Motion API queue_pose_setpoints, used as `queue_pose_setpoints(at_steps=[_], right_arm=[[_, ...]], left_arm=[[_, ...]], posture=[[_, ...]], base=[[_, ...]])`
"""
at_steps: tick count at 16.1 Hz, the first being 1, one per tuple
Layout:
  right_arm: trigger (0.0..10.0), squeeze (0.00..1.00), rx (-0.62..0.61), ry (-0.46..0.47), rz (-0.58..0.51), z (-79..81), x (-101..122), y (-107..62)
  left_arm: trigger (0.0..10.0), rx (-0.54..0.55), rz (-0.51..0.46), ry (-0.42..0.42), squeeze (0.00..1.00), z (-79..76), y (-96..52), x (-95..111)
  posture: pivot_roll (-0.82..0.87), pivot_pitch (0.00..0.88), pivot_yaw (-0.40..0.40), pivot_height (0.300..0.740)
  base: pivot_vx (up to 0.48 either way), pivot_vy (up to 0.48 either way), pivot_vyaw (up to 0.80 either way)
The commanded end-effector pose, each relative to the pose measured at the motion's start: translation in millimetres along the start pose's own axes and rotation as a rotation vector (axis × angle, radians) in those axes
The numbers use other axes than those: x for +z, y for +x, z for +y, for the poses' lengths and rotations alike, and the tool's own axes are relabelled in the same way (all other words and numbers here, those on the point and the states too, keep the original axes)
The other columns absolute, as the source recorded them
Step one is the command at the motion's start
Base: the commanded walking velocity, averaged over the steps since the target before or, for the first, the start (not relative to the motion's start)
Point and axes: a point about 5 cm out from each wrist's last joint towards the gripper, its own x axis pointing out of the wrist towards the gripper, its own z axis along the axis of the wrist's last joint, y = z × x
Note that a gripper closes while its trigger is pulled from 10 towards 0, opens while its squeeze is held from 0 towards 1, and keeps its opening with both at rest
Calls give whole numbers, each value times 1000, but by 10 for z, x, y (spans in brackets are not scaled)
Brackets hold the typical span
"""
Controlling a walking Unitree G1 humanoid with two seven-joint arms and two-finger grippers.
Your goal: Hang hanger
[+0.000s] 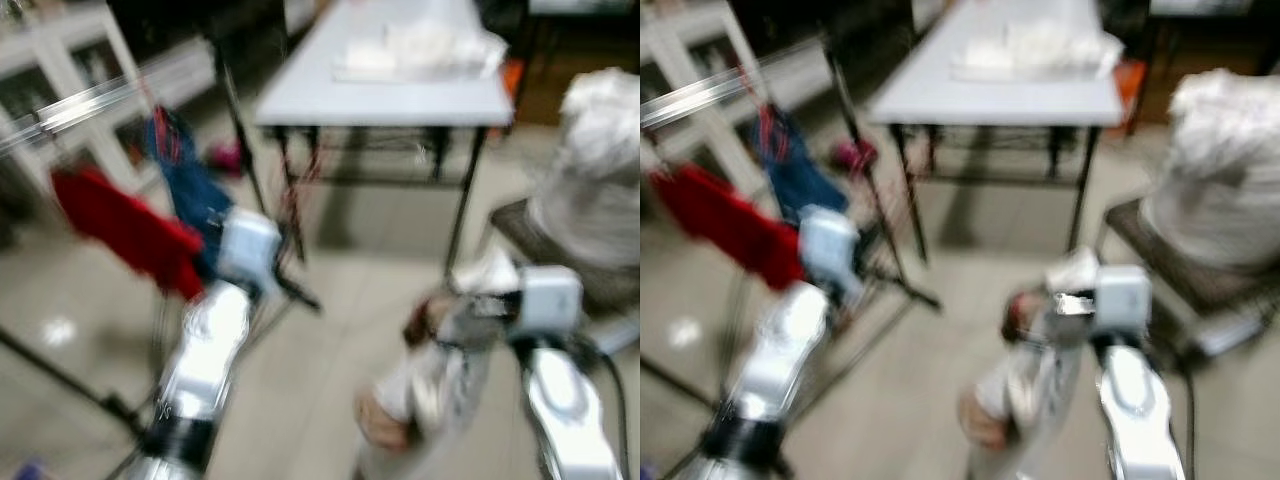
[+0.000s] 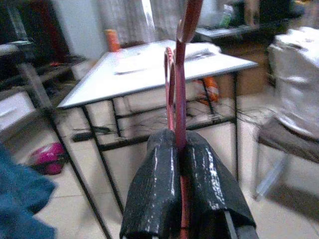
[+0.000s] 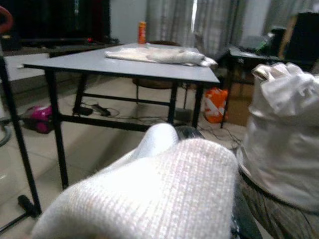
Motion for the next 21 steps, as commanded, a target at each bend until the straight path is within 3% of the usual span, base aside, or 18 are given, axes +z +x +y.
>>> queue_pose_setpoints(at_steps=[1,7,11,15,17,18,21], right_arm=[[0,0,0,20,-16,51,42,43],[0,0,9,33,39,116,-70,31],[0,0,16,17,73,124,-148,16],[0,0,28,22,80,157,-163,89],[0,0,36,13,105,67,-160,197],[0,0,38,10,108,61,-154,212],[0,0,68,-19,119,4,-144,254]], left_arm=[[10000,16,39,13,0,96,-25,-50],[10000,26,74,-17,0,99,-37,-116],[10000,25,167,-25,0,100,-74,-292],[10000,42,189,-72,0,92,-41,-348],[10000,77,206,-70,0,78,7,-412],[10000,83,208,-82,0,71,-1,-431],[10000,75,212,-131,0,-133,-52,-511]], posture=[[-200,0,152,740],[-188,0,151,740],[-183,0,149,740],[-179,0,135,740],[-175,0,47,740],[-175,0,47,740],[-192,0,11,740]], base=[[480,0,0],[480,0,0],[474,0,0],[0,0,0],[0,0,0],[0,0,0],[0,0,0]])
